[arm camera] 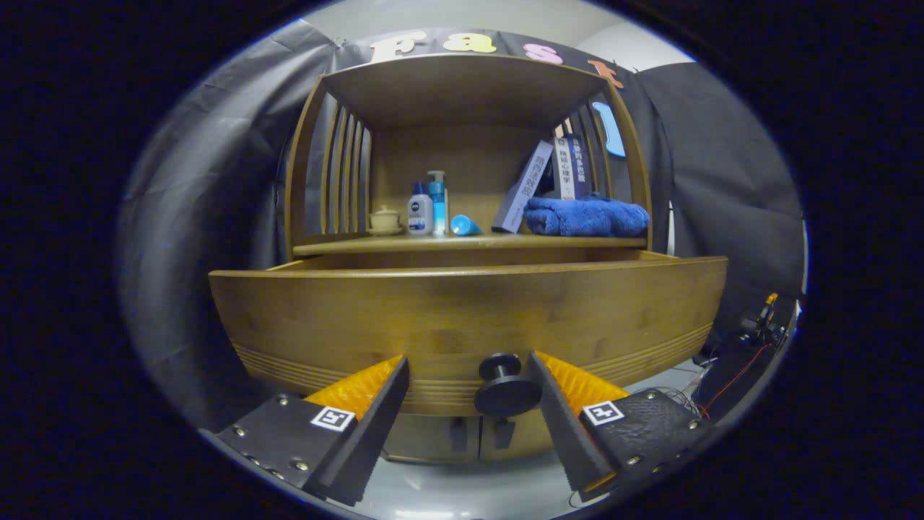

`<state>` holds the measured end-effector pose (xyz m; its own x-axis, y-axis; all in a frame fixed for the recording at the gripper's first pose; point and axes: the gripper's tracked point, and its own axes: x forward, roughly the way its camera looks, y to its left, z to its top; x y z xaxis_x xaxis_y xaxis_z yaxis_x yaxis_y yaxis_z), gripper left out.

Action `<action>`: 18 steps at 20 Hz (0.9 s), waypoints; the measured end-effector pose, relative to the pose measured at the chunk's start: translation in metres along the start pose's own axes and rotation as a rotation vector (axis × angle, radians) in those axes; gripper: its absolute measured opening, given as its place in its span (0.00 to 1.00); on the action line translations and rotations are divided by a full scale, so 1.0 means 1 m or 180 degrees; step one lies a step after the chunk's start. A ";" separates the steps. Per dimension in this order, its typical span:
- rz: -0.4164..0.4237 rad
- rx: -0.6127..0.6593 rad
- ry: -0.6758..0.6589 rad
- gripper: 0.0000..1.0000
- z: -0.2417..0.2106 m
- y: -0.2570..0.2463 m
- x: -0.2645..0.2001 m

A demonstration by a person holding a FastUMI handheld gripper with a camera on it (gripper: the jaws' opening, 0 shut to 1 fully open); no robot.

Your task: Pull open the drawer, take out the items inside it, and place them on the countertop above the cabinet.

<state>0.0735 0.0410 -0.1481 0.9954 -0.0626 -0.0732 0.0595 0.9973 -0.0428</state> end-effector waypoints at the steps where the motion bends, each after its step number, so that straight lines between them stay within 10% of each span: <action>1: 0.0008 0.0023 -0.0079 0.99 0.007 0.001 0.003; 18: 0.0025 -0.0060 -0.0084 0.99 0.019 0.007 0.104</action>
<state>0.1788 0.0417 -0.1370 0.9975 -0.0534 -0.0473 0.0505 0.9969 -0.0610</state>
